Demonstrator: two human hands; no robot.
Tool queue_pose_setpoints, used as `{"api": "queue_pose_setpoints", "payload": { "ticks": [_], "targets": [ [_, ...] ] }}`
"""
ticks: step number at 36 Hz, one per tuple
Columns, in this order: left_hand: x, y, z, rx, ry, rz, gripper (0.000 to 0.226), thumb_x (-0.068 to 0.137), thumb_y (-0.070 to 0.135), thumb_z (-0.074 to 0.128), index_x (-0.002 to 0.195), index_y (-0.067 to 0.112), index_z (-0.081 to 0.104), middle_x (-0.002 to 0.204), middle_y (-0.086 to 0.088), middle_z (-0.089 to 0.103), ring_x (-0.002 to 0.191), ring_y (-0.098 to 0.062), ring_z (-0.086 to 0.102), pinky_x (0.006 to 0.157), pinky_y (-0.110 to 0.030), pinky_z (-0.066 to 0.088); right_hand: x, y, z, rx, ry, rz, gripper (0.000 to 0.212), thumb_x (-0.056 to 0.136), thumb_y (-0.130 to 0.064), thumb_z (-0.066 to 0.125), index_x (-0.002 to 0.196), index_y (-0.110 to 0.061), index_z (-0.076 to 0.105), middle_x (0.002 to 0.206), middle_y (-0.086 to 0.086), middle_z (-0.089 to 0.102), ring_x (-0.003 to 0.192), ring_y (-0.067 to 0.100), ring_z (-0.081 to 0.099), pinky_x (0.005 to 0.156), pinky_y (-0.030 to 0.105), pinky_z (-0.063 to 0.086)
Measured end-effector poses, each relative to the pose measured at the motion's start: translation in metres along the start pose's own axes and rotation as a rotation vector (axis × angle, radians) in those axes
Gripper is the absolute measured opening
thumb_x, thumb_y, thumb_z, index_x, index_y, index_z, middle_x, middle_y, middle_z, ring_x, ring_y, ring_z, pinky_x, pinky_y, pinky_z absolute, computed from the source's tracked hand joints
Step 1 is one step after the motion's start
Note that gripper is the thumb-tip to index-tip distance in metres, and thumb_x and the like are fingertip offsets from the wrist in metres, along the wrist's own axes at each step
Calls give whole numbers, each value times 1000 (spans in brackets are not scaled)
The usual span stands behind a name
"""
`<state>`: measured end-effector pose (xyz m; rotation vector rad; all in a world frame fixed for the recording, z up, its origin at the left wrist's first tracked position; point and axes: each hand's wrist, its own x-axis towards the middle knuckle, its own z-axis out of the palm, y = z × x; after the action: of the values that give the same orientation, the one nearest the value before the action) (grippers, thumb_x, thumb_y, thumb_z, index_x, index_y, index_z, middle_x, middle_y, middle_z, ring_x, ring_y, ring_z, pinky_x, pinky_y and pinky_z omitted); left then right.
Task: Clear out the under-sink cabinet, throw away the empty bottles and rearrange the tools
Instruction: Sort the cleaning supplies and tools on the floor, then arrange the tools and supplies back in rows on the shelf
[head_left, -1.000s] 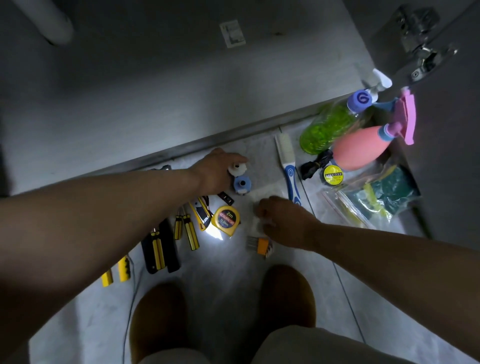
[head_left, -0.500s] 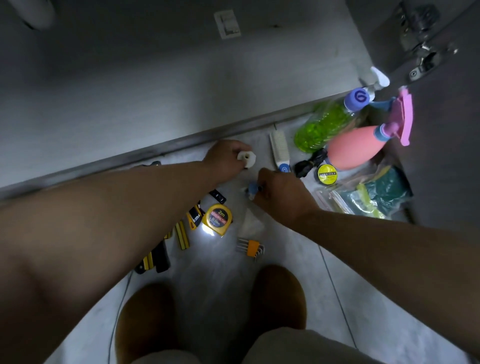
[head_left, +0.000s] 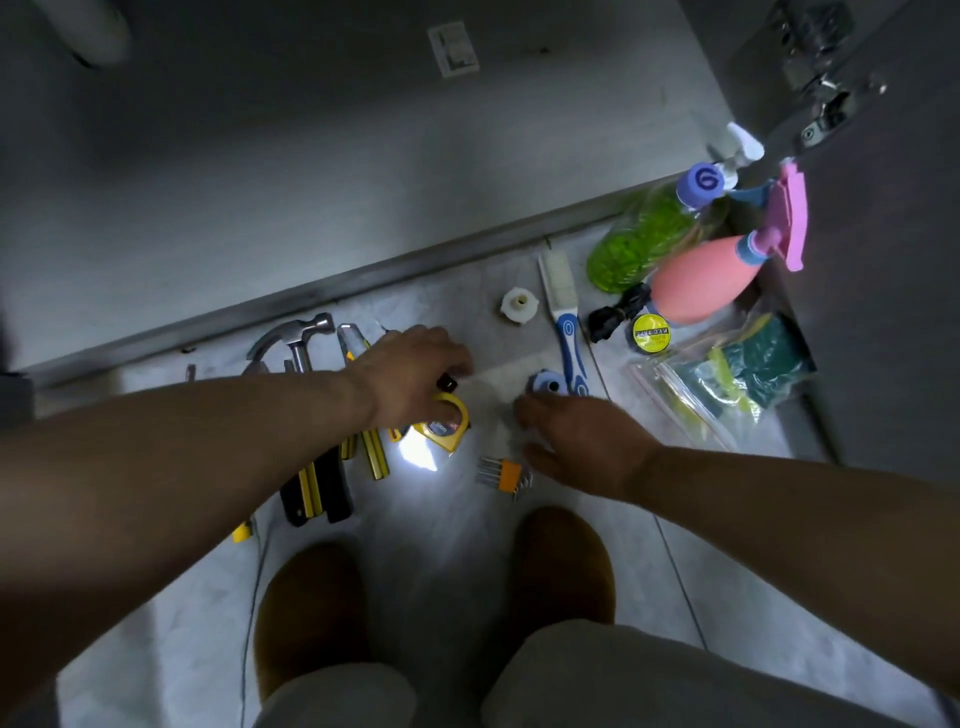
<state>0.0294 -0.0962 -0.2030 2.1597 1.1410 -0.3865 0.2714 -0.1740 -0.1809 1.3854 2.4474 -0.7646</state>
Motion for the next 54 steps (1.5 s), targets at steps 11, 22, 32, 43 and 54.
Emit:
{"api": "queue_pose_setpoints", "payload": {
  "ticks": [11,22,32,43,54],
  "targets": [
    [-15,-5,17,200,29,141,59,76,66,71,124,37,55,126,6,45,121,-18,40,101,-38,36,6,-29,69,43,-143,108,67,91,-34,66,145,-21,28,142,8,44,98,18,62,75,31,53],
    [-6,-10,26,-15,69,94,54,72,58,80,102,28,48,95,9,44,91,-7,27,78,-27,24,35,-15,-4,539,199,202,15,89,-7,55,92,-21,62,82,-2,68,73,13,65,70,30,52],
    [-4,-14,8,-821,359,-217,32,84,33,82,108,25,62,100,6,69,92,-8,67,81,-28,58,101,-7,-45,793,382,482,21,87,-3,53,97,-14,67,75,2,70,72,27,72,76,46,59],
    [26,-34,-9,-888,513,-499,30,93,15,71,121,19,64,109,0,70,87,-12,65,53,-9,45,155,1,-49,857,330,621,21,84,-10,69,103,-18,66,97,11,72,90,27,71,82,45,61],
    [1,-35,-5,-736,592,-340,47,92,-8,47,135,7,60,120,1,66,108,-7,60,81,3,40,133,-16,-36,506,479,445,35,84,-1,52,118,-10,56,117,16,55,91,25,54,76,27,42]
  ]
}}
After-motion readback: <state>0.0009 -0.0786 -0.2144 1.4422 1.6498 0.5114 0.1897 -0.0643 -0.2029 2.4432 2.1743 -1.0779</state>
